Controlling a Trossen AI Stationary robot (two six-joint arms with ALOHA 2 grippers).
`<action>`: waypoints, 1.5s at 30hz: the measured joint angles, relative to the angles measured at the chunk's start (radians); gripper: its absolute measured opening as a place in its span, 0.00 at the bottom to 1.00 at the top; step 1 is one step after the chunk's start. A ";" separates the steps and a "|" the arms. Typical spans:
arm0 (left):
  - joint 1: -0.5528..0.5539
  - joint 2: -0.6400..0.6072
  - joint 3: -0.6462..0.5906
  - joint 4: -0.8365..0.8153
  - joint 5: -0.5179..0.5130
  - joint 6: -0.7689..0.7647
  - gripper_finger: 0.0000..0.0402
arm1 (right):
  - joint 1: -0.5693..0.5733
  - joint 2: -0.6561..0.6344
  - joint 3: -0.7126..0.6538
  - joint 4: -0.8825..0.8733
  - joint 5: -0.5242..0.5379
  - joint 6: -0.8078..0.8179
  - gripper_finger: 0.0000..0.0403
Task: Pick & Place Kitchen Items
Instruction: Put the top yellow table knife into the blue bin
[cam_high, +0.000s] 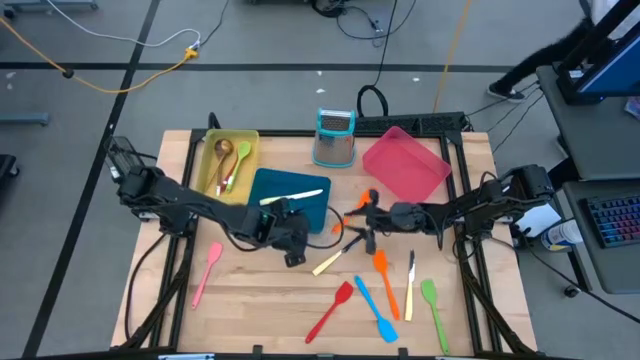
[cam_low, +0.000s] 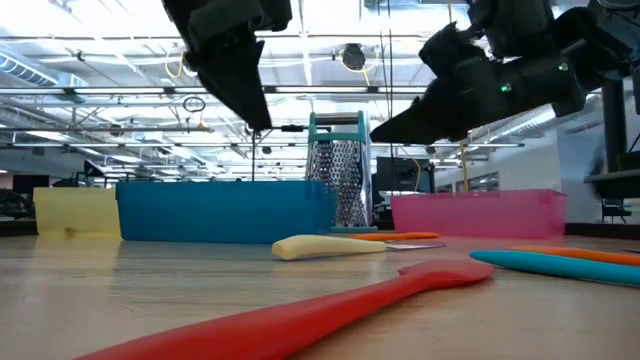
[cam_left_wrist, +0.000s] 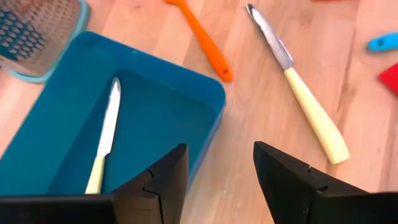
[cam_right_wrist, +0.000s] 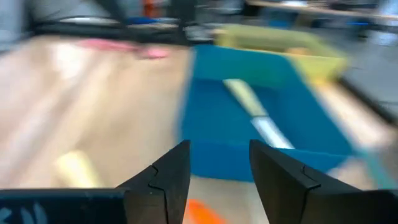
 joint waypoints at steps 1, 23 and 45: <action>-0.003 0.003 -0.001 -0.006 0.001 0.002 0.47 | 0.000 0.001 0.000 0.001 -0.068 -0.002 0.39; -0.003 0.023 -0.002 -0.012 -0.006 0.111 0.47 | 0.101 0.333 0.173 0.203 -0.250 -0.046 0.51; -0.002 0.023 -0.002 -0.004 -0.005 0.158 0.47 | 0.051 0.418 0.233 -0.078 -0.300 0.003 0.46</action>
